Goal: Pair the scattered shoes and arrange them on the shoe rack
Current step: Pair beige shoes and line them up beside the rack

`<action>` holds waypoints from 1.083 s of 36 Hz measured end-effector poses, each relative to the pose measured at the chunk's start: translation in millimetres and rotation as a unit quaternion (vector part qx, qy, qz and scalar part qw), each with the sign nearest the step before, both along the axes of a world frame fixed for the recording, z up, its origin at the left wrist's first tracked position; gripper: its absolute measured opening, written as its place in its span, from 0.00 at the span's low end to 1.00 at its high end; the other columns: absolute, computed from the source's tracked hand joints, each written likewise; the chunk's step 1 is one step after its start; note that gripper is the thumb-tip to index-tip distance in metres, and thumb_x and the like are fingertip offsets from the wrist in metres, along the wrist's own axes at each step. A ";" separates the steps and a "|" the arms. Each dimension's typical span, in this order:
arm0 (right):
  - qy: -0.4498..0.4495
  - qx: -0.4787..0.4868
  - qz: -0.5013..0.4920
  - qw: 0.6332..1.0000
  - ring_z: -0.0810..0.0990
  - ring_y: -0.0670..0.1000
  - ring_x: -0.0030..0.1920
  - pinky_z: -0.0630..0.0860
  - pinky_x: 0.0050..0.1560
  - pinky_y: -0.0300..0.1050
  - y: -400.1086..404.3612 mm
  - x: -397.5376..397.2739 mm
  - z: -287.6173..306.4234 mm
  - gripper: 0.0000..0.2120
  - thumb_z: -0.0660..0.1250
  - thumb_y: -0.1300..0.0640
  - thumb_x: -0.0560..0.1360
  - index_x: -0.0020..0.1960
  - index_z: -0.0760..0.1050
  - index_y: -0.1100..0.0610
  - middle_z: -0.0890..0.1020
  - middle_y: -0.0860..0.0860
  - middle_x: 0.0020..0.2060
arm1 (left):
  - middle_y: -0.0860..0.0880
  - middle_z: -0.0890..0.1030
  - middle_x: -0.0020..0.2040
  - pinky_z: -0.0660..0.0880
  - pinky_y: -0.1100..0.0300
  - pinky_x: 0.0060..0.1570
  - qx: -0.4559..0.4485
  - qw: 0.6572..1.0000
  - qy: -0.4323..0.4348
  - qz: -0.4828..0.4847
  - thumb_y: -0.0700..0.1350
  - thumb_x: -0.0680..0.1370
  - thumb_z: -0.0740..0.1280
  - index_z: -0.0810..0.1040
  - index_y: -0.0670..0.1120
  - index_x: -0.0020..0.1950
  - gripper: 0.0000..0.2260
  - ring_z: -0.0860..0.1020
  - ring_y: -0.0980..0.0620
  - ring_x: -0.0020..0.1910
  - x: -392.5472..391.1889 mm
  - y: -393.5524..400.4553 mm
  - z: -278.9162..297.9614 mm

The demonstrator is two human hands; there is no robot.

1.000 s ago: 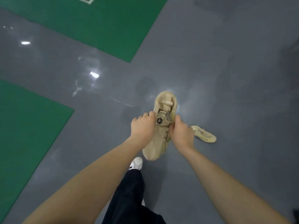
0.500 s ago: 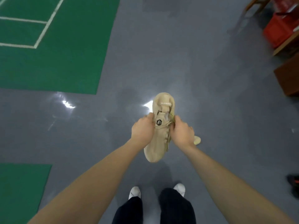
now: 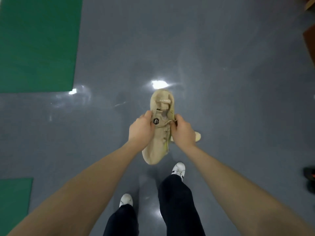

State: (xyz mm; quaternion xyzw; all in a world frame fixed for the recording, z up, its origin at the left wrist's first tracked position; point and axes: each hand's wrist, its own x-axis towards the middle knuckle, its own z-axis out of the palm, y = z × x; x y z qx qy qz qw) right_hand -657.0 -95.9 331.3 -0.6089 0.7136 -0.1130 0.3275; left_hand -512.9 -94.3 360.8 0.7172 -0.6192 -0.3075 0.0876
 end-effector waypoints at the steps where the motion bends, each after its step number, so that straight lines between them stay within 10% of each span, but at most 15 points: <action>1: -0.009 0.001 0.006 1.000 0.78 0.60 0.41 0.74 0.39 0.53 -8.1 -9.0 -8.5 0.08 0.57 0.53 0.79 0.50 0.71 0.58 0.80 0.54 0.40 | 0.49 0.68 0.35 0.61 0.56 0.32 0.000 1.000 -0.002 0.005 0.38 0.77 0.56 0.61 0.44 0.42 0.06 0.69 0.43 0.36 -7.1 -8.1 -8.4; 11: -0.117 0.068 0.008 0.991 0.79 0.52 0.48 0.76 0.49 0.53 -65.3 -55.2 -112.0 0.13 0.56 0.49 0.80 0.59 0.73 0.53 0.80 0.49 0.48 | 0.49 0.69 0.32 0.63 0.56 0.29 0.021 0.995 -0.001 0.093 0.36 0.76 0.55 0.64 0.43 0.43 0.04 0.69 0.45 0.34 -45.0 -62.3 -109.7; 25: 0.087 0.161 0.002 0.983 0.74 0.61 0.58 0.72 0.56 0.53 -60.7 -93.2 -338.5 0.13 0.57 0.60 0.78 0.61 0.72 0.59 0.77 0.59 0.58 | 0.44 0.76 0.39 0.72 0.50 0.35 0.085 0.986 -0.012 0.145 0.35 0.76 0.54 0.59 0.49 0.61 0.16 0.76 0.41 0.37 -36.0 -70.5 -308.3; 39: 0.275 0.195 0.291 0.895 0.68 0.58 0.66 0.59 0.68 0.51 -70.1 -108.5 -536.1 0.21 0.56 0.58 0.78 0.70 0.62 0.51 0.71 0.54 0.65 | 0.48 0.75 0.37 0.67 0.56 0.31 0.089 0.990 -0.018 0.107 0.36 0.77 0.55 0.54 0.55 0.74 0.29 0.74 0.47 0.36 -52.1 -81.9 -489.0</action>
